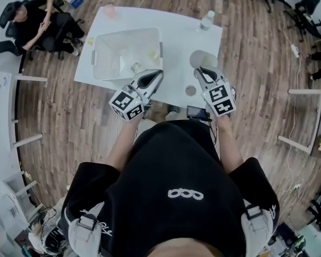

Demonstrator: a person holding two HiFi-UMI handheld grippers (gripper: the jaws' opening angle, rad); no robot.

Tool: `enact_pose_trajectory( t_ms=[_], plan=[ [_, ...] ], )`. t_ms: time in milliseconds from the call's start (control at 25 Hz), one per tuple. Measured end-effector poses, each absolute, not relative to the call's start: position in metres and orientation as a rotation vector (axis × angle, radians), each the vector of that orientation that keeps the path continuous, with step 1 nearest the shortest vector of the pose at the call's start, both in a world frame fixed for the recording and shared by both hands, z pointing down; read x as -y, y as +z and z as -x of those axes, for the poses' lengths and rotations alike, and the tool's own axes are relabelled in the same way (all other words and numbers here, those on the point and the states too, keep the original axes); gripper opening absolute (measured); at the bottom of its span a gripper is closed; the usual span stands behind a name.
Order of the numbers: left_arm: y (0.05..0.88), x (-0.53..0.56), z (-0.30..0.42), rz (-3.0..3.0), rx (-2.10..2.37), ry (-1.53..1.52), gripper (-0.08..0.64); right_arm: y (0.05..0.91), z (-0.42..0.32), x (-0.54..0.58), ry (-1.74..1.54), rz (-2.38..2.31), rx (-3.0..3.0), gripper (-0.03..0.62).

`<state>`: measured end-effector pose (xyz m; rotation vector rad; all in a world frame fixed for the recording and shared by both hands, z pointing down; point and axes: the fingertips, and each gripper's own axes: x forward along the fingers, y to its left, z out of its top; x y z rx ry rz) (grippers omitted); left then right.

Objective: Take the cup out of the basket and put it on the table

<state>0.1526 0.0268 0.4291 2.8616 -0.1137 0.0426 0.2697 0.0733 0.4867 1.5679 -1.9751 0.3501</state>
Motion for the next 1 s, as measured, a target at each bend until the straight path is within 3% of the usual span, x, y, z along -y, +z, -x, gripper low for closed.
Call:
enact_pose_trajectory(
  t_ms=[1000],
  plan=[
    [0.454,-0.033,-0.171,-2.841,0.352,0.062,0.008,0.597,-0.315,-0.019,0.382,-1.236,1.995,0.040]
  ],
)
